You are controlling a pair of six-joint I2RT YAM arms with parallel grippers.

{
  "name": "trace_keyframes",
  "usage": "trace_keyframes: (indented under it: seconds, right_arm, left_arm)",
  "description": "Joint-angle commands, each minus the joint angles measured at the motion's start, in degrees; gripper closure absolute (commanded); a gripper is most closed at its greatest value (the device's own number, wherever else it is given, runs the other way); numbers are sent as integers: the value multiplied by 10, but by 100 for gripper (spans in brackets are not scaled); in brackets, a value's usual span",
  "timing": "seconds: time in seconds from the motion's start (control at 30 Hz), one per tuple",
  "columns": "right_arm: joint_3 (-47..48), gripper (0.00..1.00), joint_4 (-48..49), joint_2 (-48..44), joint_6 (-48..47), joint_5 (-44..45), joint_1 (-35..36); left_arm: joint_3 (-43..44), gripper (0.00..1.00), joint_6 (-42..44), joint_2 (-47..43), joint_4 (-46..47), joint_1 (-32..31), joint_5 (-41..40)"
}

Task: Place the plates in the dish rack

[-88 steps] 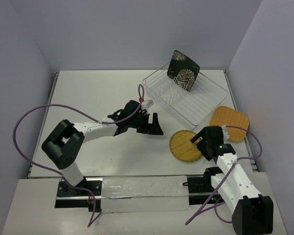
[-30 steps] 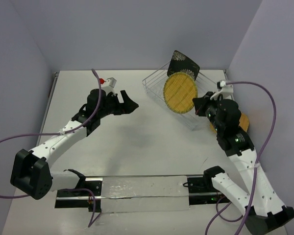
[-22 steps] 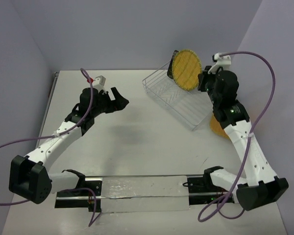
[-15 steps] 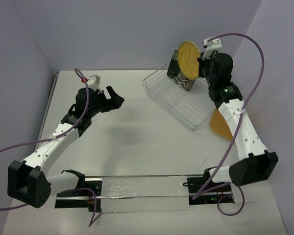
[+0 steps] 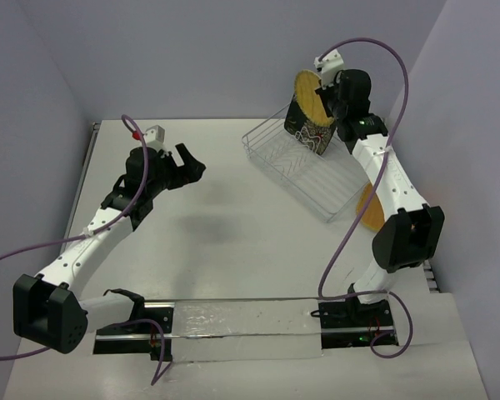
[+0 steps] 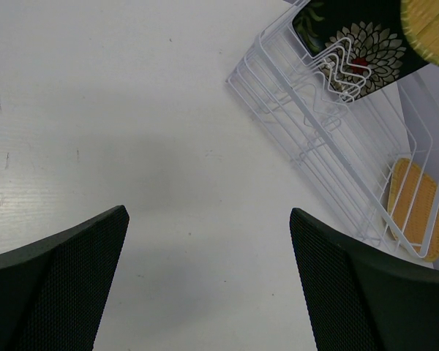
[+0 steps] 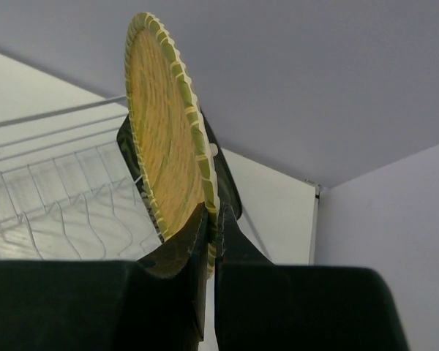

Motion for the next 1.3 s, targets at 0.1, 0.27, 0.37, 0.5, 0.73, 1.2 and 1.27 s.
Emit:
trace_keyframes:
  seconds: [0.1,0.27,0.37,0.5,0.73,1.2,1.27]
  right_arm:
    - [40,100,27,44,-3,-9,-6]
    - [38,100,28,83,-5,6,-5]
    - [35,100,31,101,-9,28,-5]
    - [15,100,36,112,-21,24,-5]
    - [-20,100,47,113,-20,13,7]
    - [-7,51,49,108,29,57,18]
    - [-7,39,48,95,34,51,18]
  left_arm:
    - [29,1,10,3,-1,9,-9]
    - [29,1,9,11,-3,11,-9]
    - [30,1,8,15,-3,13,-9]
    - [27,1,5,19,-1,14,-9]
    - [32,1,2,24,-1,15,-4]
    - [24,1,0,-3,-5,14,-7]
    - [22,1,1,-10,-4,14,-8]
